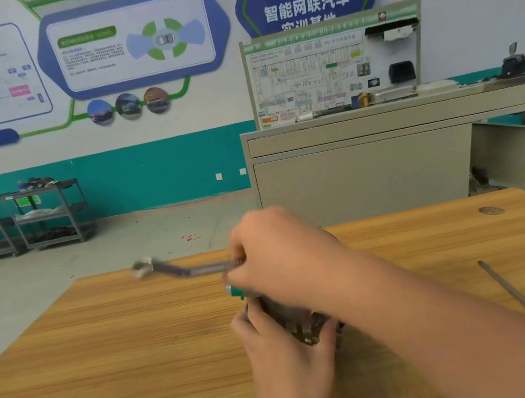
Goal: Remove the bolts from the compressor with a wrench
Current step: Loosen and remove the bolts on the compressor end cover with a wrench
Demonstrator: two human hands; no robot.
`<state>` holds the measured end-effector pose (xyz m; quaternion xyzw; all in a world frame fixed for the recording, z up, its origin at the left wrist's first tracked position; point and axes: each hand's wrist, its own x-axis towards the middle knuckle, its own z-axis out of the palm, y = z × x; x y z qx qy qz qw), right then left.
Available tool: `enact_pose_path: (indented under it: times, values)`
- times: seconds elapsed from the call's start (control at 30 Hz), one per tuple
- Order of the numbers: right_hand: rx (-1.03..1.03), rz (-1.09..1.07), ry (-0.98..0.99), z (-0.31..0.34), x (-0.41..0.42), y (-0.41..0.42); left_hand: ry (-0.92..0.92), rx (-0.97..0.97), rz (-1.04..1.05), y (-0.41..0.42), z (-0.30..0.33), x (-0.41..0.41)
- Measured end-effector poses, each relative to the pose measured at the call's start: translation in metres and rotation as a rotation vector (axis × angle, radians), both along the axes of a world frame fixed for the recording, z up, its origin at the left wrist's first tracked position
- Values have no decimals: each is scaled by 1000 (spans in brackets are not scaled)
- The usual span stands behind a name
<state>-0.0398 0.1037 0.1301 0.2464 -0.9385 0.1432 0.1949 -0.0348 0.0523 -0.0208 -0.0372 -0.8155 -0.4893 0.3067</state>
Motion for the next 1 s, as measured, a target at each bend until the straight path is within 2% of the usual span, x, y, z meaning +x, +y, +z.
enact_pose_path:
  times: [0.07,0.13,0.17,0.2,0.27,0.33,0.4,0.43,0.53,0.67,0.77,0.9,1.0]
  values:
    - [-96,126,177,-25,26,10,13,-36,17,-1,1,-2]
    - [-220,198,393,-57,42,27,-3,58,52,-1,0,-2]
    - [-379,231,478,-74,47,37,10,27,80,-1,-3,-1]
    - [-605,254,475,-90,51,48,35,-3,112,-2,-6,0]
    - [-1142,210,293,-102,55,64,35,68,117,-5,-9,4]
    - [-1587,141,-15,-101,50,73,11,79,85,-7,-9,5]
    - [-1794,34,-207,-94,29,83,28,45,52,-8,-10,3]
    - [-1760,-87,-232,-88,17,89,26,27,36,-8,-9,3]
    - [-1338,-389,-202,-61,-27,106,3,9,22,-6,-6,2]
    - [-735,-499,-243,-9,-68,92,-7,-11,11,-2,-2,-1]
    - [-331,-433,-185,16,-69,46,30,-65,2,0,0,-4]
    - [-74,-230,-26,11,-30,9,-3,-70,-22,1,3,-3]
    - [-233,18,261,-26,11,21,6,-94,-62,2,9,2]
